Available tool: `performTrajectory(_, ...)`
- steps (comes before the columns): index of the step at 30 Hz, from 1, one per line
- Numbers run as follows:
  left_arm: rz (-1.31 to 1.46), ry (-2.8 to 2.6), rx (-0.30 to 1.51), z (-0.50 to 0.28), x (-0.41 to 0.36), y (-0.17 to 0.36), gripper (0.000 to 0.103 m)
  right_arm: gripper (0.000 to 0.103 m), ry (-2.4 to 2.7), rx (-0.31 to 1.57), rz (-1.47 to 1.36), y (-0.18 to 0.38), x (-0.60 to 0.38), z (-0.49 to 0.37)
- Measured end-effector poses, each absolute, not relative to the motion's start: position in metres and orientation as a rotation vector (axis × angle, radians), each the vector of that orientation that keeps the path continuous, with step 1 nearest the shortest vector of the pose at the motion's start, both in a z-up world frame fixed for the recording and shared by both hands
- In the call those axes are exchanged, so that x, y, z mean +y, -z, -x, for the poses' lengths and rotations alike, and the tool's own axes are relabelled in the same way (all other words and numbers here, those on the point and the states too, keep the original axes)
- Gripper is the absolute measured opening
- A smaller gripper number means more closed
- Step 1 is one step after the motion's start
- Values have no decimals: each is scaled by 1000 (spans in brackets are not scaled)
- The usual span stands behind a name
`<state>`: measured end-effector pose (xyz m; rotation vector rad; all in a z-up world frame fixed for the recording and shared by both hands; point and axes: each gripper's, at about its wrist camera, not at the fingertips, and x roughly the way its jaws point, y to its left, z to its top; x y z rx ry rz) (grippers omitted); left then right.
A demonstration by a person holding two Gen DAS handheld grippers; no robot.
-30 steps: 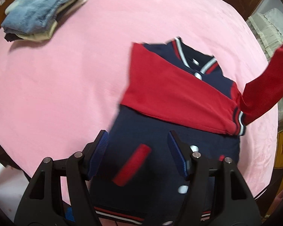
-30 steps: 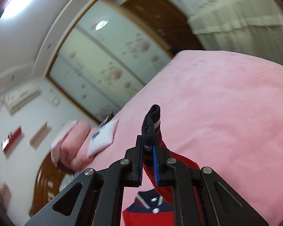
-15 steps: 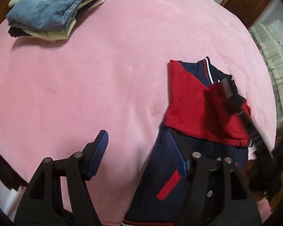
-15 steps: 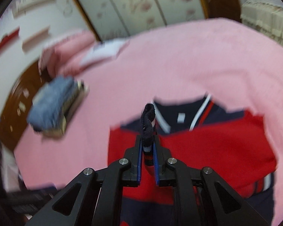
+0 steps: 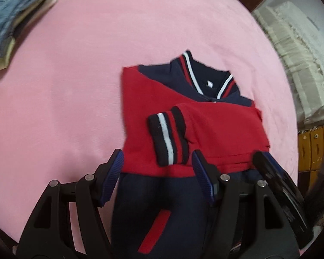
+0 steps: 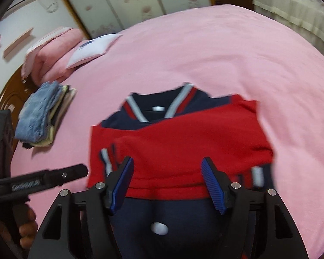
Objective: Fold large clothes
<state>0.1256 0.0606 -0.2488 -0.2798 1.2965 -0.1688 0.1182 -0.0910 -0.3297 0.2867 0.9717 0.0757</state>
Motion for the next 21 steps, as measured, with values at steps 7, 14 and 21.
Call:
performTrajectory(7,279,68,1396,-150,42,286,60,63,-1,1039,-356,327,-143,-103)
performTrajectory(14,150,38,1330,-154,16,273,2,25,-12,1075,-360,351,-160,-108)
performTrajectory(21,303,138,1116,-162,14,215,0,19,-14,1130,-404,366,-169,-119)
